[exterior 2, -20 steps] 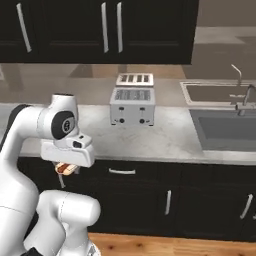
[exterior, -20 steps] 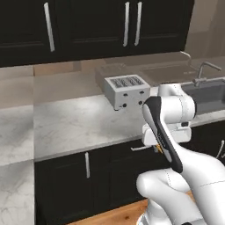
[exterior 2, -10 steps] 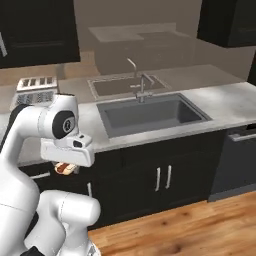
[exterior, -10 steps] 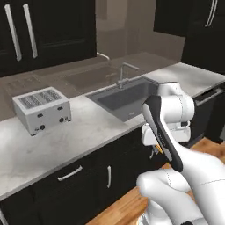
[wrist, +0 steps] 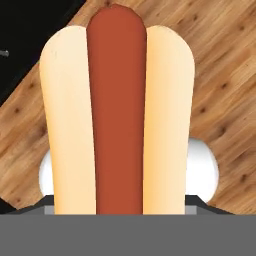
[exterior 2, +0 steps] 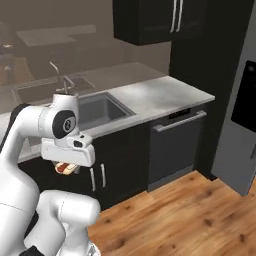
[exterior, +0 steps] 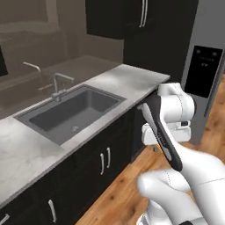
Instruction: Store the hot dog in the freezer for long-term storage. Close the freezer door after placing the cooked food.
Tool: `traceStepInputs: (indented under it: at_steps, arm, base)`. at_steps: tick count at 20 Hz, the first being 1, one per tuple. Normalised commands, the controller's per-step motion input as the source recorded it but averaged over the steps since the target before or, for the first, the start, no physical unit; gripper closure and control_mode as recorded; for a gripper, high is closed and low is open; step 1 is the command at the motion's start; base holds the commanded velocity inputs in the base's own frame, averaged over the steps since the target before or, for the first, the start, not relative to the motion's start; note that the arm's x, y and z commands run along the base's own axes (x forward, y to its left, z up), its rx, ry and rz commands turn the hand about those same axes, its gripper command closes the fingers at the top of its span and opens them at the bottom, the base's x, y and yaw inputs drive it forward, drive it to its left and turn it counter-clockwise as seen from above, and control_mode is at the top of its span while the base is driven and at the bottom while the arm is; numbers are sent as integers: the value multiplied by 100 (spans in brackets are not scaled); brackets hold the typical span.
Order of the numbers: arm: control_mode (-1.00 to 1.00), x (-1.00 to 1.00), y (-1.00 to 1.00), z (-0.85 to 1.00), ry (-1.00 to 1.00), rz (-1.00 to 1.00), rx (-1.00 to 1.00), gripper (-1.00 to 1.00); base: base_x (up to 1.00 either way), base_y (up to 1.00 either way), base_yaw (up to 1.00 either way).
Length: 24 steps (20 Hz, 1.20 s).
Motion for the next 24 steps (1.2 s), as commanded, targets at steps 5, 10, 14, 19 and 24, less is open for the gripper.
traceStepInputs:
  at_steps: [5,10,14,19,24]
  arm:
    - [100,0,0,0,0,0,0,100]
    - [100,0,0,0,0,0,0,100]
    - [100,0,0,0,0,0,0,100]
    - [100,0,0,0,0,0,0,100]
    - [100,0,0,0,0,0,0,100]
  base:
    - [15,-87,-46]
    - [33,-83,-58]
    - [46,-81,-57]
    - [58,-80,-52]
    - [64,-66,-46]
